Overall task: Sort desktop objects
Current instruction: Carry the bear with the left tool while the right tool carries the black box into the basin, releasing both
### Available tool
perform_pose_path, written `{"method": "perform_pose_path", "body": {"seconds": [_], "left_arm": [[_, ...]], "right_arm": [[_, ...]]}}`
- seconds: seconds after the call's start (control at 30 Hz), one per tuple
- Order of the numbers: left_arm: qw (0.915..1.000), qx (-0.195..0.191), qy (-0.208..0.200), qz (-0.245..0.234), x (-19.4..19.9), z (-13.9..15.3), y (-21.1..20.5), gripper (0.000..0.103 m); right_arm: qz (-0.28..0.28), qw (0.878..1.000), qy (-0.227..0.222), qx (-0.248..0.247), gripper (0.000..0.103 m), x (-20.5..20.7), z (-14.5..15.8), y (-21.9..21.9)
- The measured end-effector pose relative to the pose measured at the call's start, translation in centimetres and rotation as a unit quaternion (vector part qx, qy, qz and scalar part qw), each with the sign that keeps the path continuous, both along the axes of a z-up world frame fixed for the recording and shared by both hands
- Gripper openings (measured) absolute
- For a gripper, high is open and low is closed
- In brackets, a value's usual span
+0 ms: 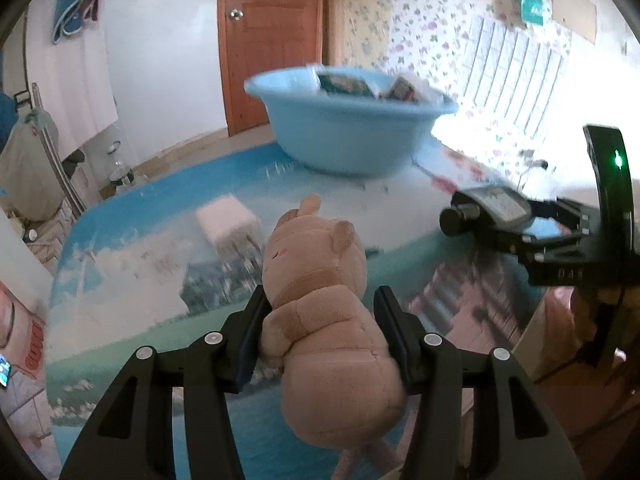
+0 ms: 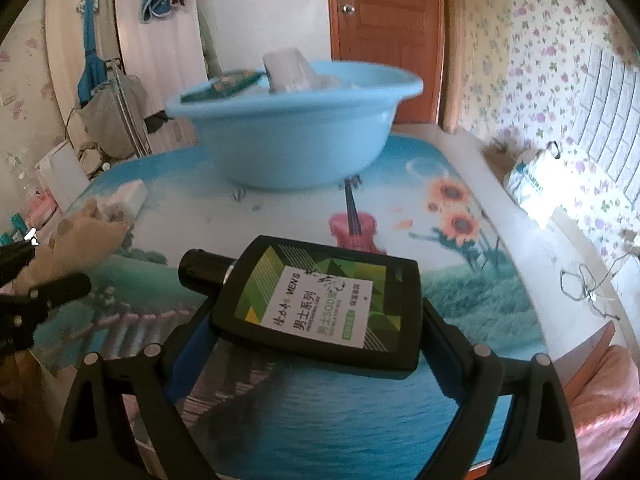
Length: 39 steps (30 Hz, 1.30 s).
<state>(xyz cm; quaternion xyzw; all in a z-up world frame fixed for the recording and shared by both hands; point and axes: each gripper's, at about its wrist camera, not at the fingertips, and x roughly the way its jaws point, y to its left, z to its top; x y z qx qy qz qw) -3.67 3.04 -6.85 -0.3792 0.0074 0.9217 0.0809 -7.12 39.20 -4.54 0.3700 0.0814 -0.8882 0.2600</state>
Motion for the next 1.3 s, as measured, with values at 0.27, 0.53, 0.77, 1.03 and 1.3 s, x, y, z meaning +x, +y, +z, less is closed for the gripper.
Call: {"method": "perform_pose_path", "body": {"seconds": [0.27,0.53,0.77,1.03,1.3], "left_arm": [[0.9987,0.014,0.049,0.006,-1.3,4.9,-0.4,0.053],[0.9955,0.016,0.093,-0.002,-3.5,8.7,-0.1,0.053],[0.9948,0.024,0.098,-0.016,-7.6,10.1,0.5,0.053],[0.9949,0.034,0.081,-0.050,-14.8,9.6,2.2,0.054],[0.9952,0.028,0.076,-0.054,-18.6,9.3,2.3,0.075]], "right_arm": [[0.005,0.999,0.039,-0.030,0.094,1.0,3.6,0.5],[0.014,0.996,0.066,-0.060,0.094,0.7,7.0,0.4],[0.015,0.994,0.080,-0.068,0.094,-1.8,8.1,-0.2],[0.021,0.995,0.074,-0.058,0.094,-5.7,7.5,-1.8],[0.029,0.996,0.070,-0.047,0.093,-8.9,6.6,-3.3]]}}
